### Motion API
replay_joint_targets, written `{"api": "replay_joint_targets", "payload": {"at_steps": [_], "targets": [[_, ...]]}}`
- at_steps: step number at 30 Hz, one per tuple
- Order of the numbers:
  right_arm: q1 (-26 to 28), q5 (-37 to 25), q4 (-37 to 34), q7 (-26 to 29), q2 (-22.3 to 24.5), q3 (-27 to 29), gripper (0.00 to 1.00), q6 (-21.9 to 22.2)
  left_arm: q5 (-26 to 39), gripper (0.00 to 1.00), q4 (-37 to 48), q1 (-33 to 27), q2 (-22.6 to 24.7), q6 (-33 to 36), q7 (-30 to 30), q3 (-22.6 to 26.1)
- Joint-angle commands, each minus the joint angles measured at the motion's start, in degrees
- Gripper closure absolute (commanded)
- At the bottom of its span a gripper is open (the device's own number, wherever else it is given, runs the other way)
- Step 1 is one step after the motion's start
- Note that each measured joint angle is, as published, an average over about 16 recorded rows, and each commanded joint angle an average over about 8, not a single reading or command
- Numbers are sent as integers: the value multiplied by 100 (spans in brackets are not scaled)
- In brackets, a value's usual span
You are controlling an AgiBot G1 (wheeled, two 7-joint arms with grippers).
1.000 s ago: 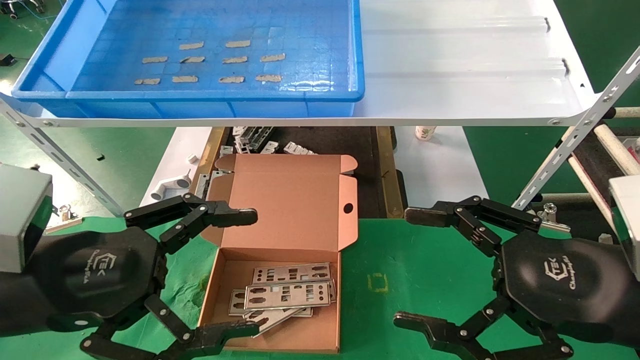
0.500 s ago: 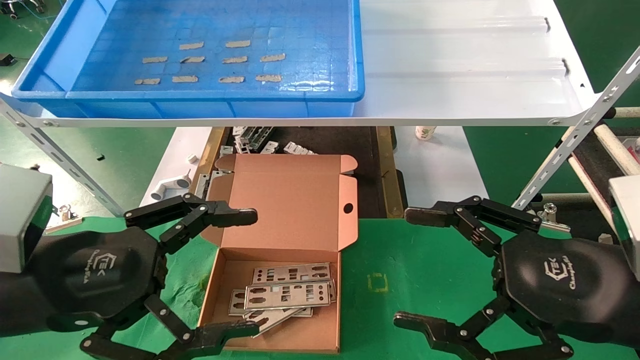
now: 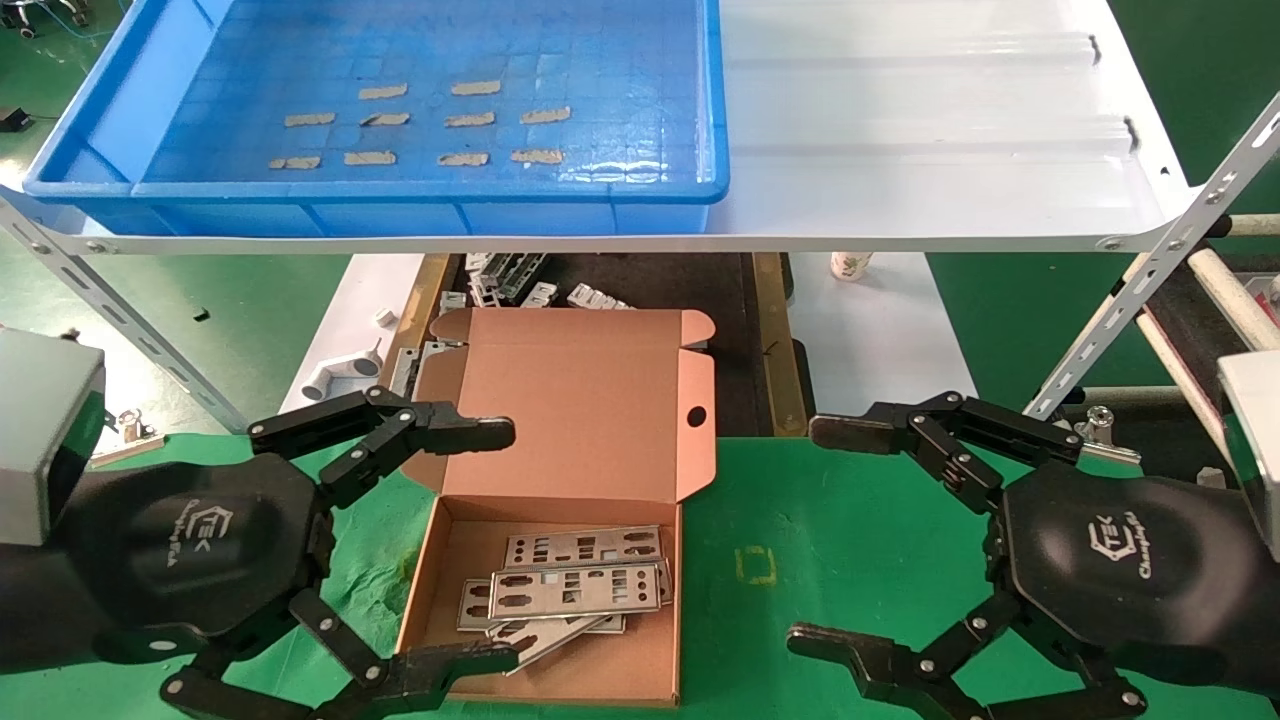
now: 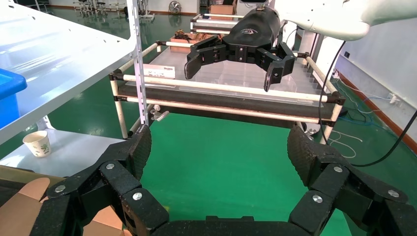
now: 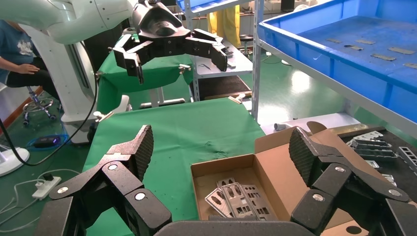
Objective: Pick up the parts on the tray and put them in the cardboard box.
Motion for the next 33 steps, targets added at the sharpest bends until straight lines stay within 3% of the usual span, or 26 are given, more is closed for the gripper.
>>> {"api": "replay_joint_targets", "payload": {"at_steps": [1, 33], "targets": [[0, 0, 0, 0, 0, 0, 0, 0, 0, 0, 0, 0, 0, 0, 0, 0], [0, 0, 0, 0, 0, 0, 0, 0, 0, 0, 0, 0, 0, 0, 0, 0]]}}
